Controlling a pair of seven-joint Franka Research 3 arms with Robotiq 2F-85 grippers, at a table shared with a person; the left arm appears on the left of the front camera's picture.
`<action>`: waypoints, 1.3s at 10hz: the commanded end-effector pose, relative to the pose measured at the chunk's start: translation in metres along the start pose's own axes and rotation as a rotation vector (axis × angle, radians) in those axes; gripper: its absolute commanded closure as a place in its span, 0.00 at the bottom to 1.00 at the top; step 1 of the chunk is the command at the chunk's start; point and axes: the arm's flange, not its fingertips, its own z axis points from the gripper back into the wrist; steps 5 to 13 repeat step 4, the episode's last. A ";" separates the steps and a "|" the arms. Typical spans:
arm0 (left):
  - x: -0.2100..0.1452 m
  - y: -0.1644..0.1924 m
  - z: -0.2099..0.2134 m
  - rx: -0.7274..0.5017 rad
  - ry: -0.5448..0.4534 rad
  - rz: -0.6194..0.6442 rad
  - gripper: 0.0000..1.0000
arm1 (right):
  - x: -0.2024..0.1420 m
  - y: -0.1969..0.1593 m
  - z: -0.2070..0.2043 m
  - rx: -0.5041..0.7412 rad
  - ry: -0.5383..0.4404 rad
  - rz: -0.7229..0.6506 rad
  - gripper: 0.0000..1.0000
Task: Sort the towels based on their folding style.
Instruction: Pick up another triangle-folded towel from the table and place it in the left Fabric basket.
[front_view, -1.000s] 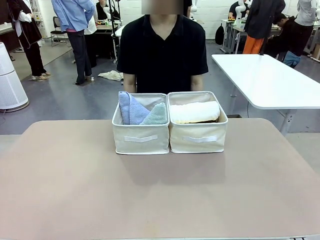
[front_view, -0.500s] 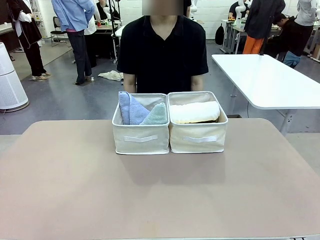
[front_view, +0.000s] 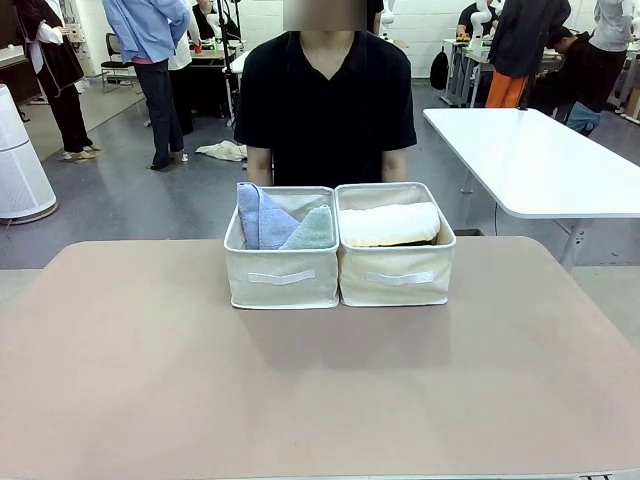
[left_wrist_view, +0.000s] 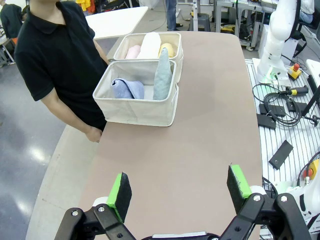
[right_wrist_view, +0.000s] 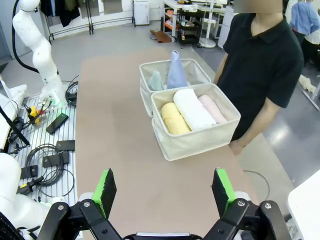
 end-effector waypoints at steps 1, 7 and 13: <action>0.001 -0.001 0.001 -0.004 -0.005 -0.008 0.00 | -0.001 0.000 0.001 0.009 0.013 -0.002 0.00; 0.001 -0.001 0.001 -0.004 -0.005 -0.008 0.00 | -0.001 0.000 0.001 0.009 0.013 -0.002 0.00; 0.001 -0.001 0.001 -0.004 -0.005 -0.008 0.00 | -0.001 0.000 0.001 0.009 0.013 -0.002 0.00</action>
